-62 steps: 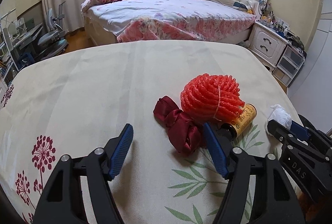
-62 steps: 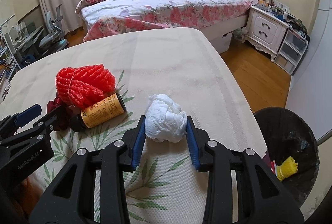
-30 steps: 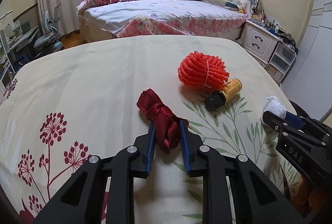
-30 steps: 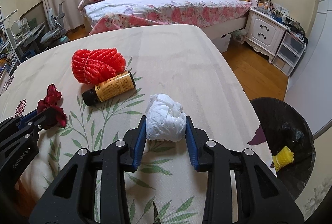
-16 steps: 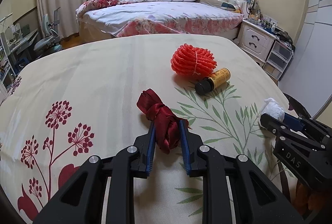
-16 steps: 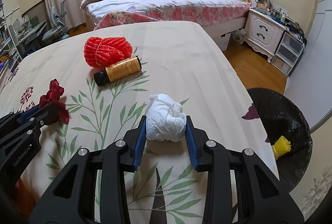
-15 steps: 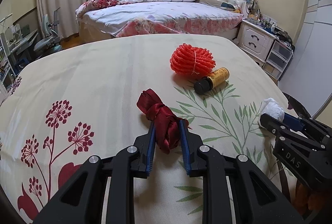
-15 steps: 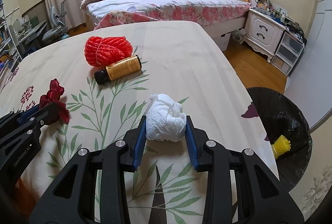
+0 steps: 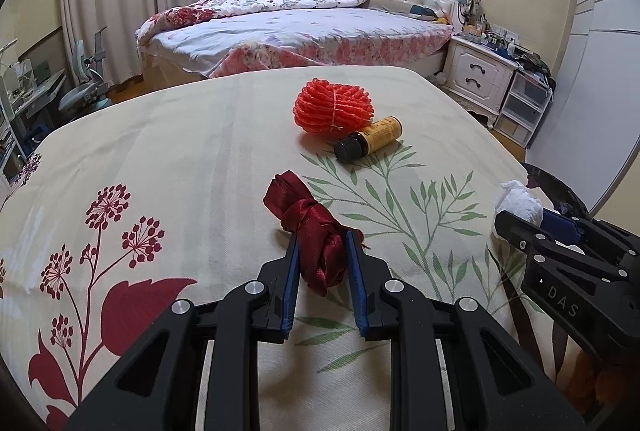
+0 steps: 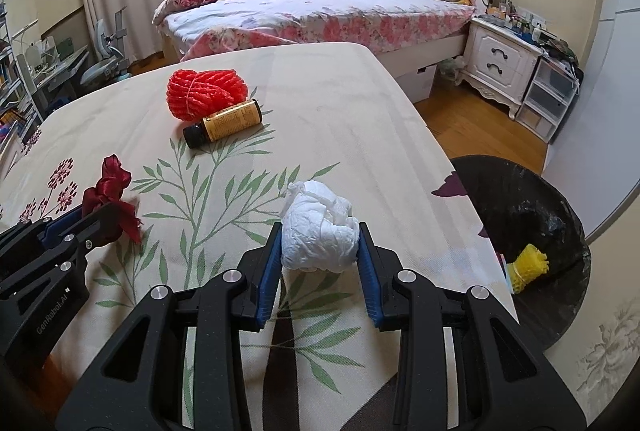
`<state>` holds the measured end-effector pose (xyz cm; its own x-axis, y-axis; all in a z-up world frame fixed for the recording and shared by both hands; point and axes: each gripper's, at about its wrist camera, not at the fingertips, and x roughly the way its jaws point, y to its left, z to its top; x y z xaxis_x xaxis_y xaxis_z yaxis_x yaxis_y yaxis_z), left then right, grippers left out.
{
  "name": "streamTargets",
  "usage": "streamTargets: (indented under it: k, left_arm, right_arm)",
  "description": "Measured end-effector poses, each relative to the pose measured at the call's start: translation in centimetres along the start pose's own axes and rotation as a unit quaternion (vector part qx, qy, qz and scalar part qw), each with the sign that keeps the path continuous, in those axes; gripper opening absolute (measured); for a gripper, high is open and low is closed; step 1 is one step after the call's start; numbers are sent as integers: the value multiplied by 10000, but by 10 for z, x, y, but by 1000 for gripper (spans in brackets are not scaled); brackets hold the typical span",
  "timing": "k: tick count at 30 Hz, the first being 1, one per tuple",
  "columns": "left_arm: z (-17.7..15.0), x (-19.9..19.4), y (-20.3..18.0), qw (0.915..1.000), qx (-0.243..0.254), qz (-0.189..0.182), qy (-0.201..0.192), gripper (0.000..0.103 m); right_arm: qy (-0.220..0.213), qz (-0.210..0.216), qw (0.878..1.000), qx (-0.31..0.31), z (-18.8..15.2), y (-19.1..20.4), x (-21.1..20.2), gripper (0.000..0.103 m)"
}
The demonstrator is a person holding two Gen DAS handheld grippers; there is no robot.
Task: Collect trash
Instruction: 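Carry the red cloth and white tissue over the bin and open both grippers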
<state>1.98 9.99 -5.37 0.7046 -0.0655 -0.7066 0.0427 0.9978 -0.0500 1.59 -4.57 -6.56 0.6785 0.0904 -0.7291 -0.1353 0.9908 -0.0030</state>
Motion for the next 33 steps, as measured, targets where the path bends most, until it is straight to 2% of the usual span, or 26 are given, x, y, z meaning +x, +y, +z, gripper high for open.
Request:
streamTargets:
  k: [15,33]
  left_arm:
    - [-3,-8,-41,9990,299,-318,-109,23]
    - [22,2,-116,9910,911,-926,-332,23]
  right_arm:
    - [-124,-260,9990,344,-7,-42,-18,34]
    - [-298,-1047,9886,1043,-5,-127,-27,34]
